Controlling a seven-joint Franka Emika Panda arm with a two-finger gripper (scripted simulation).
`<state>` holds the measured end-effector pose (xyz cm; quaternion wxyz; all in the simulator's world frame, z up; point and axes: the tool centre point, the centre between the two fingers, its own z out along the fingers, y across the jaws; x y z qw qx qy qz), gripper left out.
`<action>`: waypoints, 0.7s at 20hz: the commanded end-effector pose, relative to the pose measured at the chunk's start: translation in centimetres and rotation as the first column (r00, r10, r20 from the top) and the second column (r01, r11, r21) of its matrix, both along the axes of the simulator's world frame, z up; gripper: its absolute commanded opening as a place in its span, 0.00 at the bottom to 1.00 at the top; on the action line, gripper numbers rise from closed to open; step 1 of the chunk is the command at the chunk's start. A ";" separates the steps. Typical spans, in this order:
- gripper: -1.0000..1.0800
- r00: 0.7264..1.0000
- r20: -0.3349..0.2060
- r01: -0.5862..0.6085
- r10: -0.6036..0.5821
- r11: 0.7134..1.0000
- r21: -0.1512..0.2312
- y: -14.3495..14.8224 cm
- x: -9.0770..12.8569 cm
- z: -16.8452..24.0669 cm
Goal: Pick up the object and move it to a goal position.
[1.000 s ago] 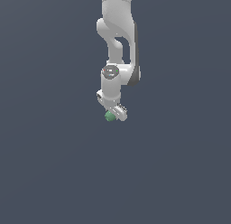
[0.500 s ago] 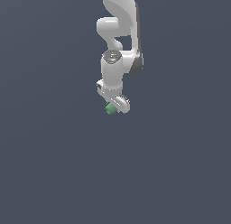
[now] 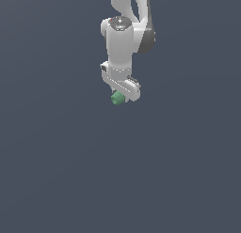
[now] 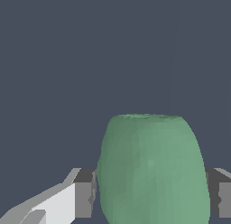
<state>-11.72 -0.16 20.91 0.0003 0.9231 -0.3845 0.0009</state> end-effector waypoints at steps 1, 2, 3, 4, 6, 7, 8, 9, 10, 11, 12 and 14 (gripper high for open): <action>0.00 1.000 -0.001 0.000 0.000 1.000 -0.002 0.3 -0.4 2.6; 0.00 1.000 -0.001 0.000 0.000 1.000 -0.002 0.4 -0.5 3.6; 0.00 1.000 -0.001 0.000 0.000 1.000 -0.002 0.5 -0.6 4.6; 0.00 1.000 -0.001 0.000 0.000 1.000 -0.002 0.6 -0.8 5.6; 0.00 1.000 -0.001 0.000 0.000 1.000 -0.002 0.8 -1.0 7.5; 0.00 1.000 -0.001 0.000 0.000 1.000 -0.002 1.0 -1.1 8.5; 0.00 1.000 -0.001 0.000 0.000 1.000 -0.002 1.1 -1.2 9.5; 0.00 1.000 -0.001 0.000 0.000 1.000 -0.002 1.2 -1.3 10.5; 0.00 1.000 -0.001 0.000 0.000 1.000 -0.002 1.3 -1.4 11.5; 0.00 1.000 -0.001 0.000 0.000 1.000 -0.002 1.5 -1.5 12.5; 0.00 1.000 -0.001 0.000 0.000 1.000 -0.001 1.6 -1.6 13.4; 0.00 1.000 -0.001 0.000 0.000 1.000 -0.001 1.8 -1.8 15.1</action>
